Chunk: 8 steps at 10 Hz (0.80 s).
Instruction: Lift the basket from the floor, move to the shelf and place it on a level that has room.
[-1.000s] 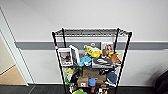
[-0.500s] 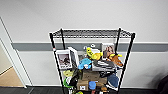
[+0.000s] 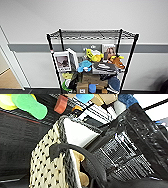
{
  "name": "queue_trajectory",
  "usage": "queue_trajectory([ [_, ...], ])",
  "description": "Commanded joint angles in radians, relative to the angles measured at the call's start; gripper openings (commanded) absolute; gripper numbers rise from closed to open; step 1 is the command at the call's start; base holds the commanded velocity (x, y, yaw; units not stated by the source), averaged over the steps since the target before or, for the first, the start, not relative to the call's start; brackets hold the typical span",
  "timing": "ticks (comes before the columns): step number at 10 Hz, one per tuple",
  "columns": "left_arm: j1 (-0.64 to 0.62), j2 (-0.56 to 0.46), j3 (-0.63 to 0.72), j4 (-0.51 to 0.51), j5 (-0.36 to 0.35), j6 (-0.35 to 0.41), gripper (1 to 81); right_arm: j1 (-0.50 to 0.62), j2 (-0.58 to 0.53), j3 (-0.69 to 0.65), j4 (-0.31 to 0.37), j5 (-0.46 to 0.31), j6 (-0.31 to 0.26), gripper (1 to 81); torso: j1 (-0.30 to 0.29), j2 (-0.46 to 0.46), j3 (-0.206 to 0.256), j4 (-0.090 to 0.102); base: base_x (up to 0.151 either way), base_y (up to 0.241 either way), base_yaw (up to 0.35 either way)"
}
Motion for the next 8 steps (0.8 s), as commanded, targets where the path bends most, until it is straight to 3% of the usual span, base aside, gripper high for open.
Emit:
queue_trajectory([
  [1,-0.131,-0.022,0.068,-0.001,0.005,-0.001,1.0,0.118,-0.025,0.074,-0.036,-0.015,0.002,1.0,0.000,0.000,0.000,0.000,0.110,0.000,0.000],
  [8,-0.130,-0.027,0.075,-0.001,0.005,-0.001,1.0,0.123,-0.031,0.090,-0.039,-0.003,0.000,1.0,0.000,0.000,0.000,0.000,0.110,0.000,0.000],
])
